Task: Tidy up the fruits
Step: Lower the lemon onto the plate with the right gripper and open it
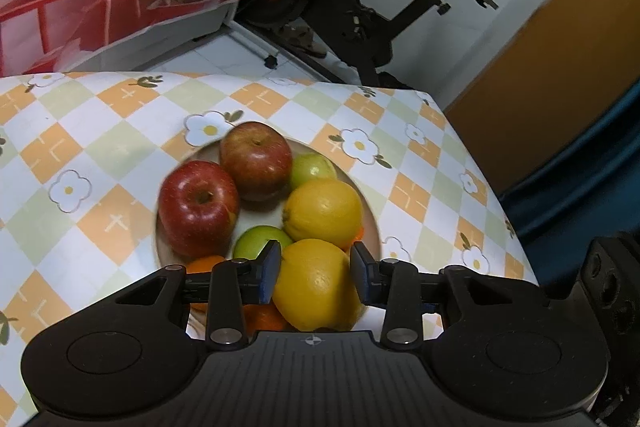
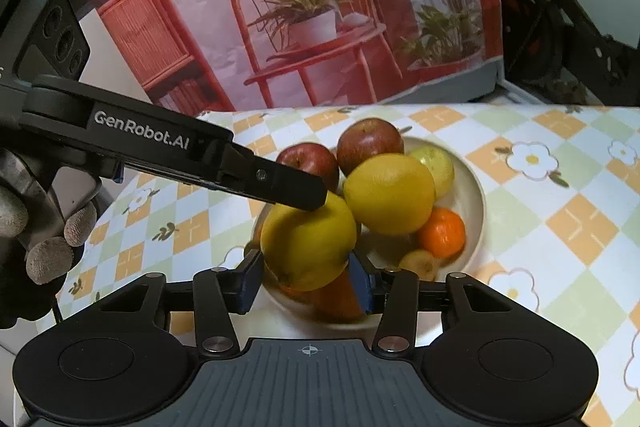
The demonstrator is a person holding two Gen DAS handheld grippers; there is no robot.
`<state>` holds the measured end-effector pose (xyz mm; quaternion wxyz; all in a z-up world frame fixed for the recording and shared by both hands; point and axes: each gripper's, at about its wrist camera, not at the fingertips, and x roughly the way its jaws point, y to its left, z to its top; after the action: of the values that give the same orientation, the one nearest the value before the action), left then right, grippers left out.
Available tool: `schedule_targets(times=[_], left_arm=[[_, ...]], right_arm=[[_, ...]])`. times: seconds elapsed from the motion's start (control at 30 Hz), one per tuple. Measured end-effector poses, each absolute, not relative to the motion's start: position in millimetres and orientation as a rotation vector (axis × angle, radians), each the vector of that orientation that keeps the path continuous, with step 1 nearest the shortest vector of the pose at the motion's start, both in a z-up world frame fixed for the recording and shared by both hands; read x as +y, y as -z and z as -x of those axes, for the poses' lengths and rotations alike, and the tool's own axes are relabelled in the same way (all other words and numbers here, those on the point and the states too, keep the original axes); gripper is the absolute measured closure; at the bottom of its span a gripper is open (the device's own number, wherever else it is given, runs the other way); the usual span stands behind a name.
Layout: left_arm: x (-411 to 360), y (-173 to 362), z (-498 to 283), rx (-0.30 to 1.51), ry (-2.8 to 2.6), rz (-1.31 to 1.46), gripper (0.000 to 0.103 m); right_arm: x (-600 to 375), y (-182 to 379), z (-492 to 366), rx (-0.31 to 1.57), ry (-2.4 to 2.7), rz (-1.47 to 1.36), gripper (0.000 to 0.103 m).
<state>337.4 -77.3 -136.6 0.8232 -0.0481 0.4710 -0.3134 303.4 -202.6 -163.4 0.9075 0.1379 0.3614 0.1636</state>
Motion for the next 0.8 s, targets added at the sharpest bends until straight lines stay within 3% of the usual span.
schedule_targets(times=[0.8], left_arm=[[-43,121,-335,0.911,0.541,0.119,0.062]], right_arm=[[-198,157,-302,0.748,-0.248,-0.214,0.057]])
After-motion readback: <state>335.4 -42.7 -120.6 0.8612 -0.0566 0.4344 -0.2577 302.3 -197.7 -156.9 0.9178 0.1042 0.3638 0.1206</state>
